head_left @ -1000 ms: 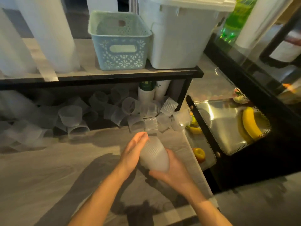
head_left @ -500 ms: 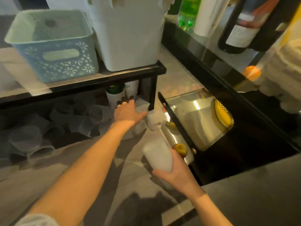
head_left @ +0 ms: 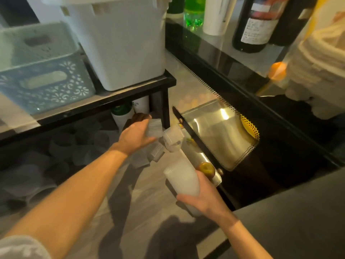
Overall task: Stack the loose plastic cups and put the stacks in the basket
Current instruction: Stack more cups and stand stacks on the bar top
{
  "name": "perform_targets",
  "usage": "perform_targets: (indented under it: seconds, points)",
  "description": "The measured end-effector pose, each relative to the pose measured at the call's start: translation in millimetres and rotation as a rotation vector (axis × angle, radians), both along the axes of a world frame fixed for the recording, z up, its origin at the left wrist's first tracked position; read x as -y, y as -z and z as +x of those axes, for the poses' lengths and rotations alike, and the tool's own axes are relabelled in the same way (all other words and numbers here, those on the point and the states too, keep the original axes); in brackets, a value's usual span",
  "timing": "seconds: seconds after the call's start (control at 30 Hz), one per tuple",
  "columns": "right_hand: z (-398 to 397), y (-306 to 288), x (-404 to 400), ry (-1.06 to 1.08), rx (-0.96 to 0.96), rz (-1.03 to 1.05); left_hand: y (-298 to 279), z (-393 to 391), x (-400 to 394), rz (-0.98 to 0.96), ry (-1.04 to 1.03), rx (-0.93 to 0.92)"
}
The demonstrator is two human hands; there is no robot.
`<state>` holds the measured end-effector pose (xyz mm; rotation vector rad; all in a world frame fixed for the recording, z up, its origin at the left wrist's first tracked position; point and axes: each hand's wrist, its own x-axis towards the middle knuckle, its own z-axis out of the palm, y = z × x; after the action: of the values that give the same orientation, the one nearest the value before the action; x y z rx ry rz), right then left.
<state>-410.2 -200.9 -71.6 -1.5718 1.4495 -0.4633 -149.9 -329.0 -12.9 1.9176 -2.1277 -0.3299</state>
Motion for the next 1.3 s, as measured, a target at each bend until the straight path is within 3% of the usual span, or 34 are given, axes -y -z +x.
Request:
perform_targets:
  seconds: [0.17, 0.3, 0.47, 0.77, 0.87, 1.0, 1.3]
  points:
    - [6.9, -5.1, -0.8, 0.01, 0.032, -0.019, -5.9, 9.6, -16.6, -0.165, -0.053, -0.115]
    - [8.4, -5.5, -2.6, 0.009, 0.049, -0.014, -9.1, 8.9, -29.9, -0.224, -0.191, -0.374]
    - [10.7, -8.0, -6.0, -0.006, 0.005, -0.011, 1.0, 4.6, -64.4, -0.125, -0.36, -0.691]
    - [24.0, -30.8, -13.7, -0.179, -0.104, -0.081, 1.5, 11.3, -123.9, -0.049, -0.432, -1.25]
    - [34.8, -41.8, -16.3, -0.23, -0.118, -0.111, 0.2, 1.9, -142.7, -0.039, -0.379, -1.223]
    - [44.2, -47.1, -20.6, -0.274, -0.146, -0.169, 6.6, -9.8, -168.5, -0.105, -0.307, -0.927]
    - [57.0, -41.0, -34.8, -0.263, 0.01, -0.152, 6.0, -27.7, -195.9, -0.06, -0.285, -0.955]
